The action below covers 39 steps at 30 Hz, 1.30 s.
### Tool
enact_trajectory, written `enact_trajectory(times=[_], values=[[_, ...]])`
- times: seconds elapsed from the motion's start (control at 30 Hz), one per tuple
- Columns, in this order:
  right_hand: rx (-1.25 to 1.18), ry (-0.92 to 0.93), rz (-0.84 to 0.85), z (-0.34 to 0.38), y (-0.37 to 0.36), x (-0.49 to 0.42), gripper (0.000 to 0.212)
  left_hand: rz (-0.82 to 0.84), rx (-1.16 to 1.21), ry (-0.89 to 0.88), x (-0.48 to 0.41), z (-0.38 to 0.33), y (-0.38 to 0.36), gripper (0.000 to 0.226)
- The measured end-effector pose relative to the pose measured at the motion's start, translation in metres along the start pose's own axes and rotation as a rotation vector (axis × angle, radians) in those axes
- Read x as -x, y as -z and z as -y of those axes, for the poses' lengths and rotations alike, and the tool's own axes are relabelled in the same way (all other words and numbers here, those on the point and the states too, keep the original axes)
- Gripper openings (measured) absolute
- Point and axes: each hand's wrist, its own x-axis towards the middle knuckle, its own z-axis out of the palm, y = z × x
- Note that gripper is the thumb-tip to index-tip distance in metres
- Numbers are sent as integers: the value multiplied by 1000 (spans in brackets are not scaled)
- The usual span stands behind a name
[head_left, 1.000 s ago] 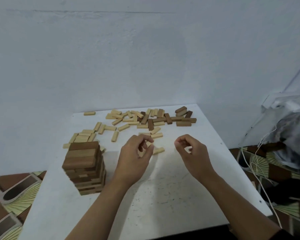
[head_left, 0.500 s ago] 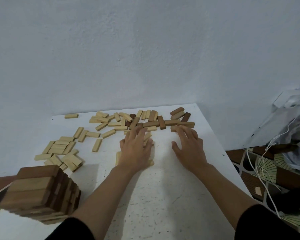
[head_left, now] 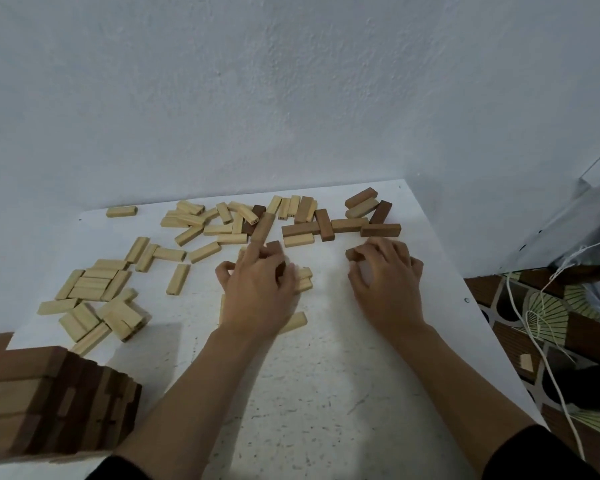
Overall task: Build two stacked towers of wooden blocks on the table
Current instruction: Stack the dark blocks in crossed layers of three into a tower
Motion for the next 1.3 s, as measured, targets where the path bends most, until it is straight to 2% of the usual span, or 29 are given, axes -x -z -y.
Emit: enact_trajectory(times=[0.13,0.23,0.4,0.47,0.63,0.73,0.9,1.03,1.13,1.3], values=[[-45,51,-24,1,2,5,14,-57,-2,7,-7,-2,3,16],[-76,80,-20,3,4,12,15,-62,-80,-42,-7,-12,6,20],[-137,108,20,7,14,30,16,149,-121,-179,10,-31,1,24],[-175,109,17,8,19,37,17,186,-110,-244,18,-40,-1,24],[-227,83,24,8,30,56,18,265,-21,-290,31,-56,-2,43],[-247,83,36,6,36,66,18,262,51,-344,44,-50,0,52],[-334,47,29,6,47,84,18,130,193,-449,70,-27,-2,47],[-409,68,38,12,50,100,21,138,194,-508,92,-13,4,52],[-455,126,77,21,52,111,20,134,234,-505,105,-3,10,54],[-484,204,135,30,53,122,21,71,213,-320,130,8,17,30]])
